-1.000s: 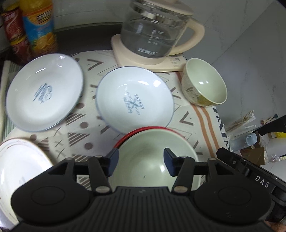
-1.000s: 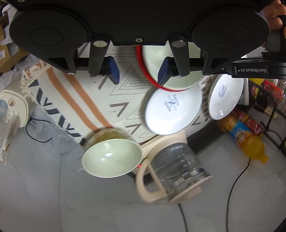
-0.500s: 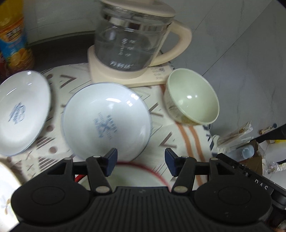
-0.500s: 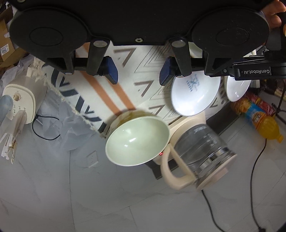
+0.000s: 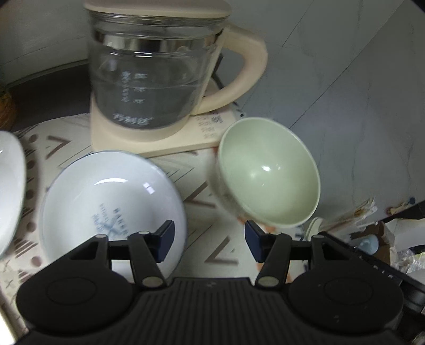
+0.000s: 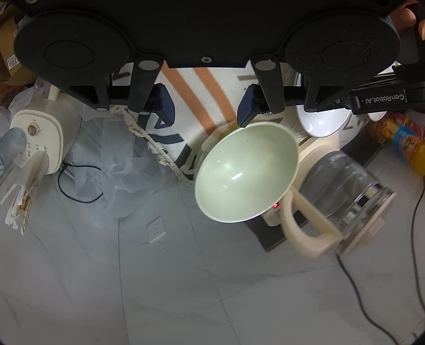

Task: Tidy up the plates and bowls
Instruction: 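Grasp the small pale green bowl rim with both grippers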

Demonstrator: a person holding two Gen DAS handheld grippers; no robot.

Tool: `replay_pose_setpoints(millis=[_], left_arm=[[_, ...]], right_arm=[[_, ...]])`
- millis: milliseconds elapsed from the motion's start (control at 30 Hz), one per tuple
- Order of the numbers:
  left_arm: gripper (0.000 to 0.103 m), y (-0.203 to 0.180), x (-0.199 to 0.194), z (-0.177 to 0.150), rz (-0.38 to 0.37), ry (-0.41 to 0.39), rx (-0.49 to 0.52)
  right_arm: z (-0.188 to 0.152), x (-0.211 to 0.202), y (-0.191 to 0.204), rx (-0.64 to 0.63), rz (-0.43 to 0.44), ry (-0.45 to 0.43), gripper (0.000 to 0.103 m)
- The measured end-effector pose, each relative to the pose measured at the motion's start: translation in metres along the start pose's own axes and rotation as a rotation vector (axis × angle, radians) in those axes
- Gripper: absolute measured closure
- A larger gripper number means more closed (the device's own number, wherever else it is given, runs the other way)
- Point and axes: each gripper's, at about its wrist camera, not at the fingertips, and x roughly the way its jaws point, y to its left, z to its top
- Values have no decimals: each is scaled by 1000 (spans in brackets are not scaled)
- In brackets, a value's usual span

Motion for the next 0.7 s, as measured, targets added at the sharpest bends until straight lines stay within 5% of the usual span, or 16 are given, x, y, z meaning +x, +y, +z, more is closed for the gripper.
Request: replay_pose_setpoints(millis=[467, 700], left_arm=[[47, -24, 47, 20, 21, -1, -29], [69, -35, 67, 22, 40, 25, -47]], right_arm=[[16, 42, -9, 86, -8, 22, 51], [16, 59, -1, 70, -29, 33, 59]])
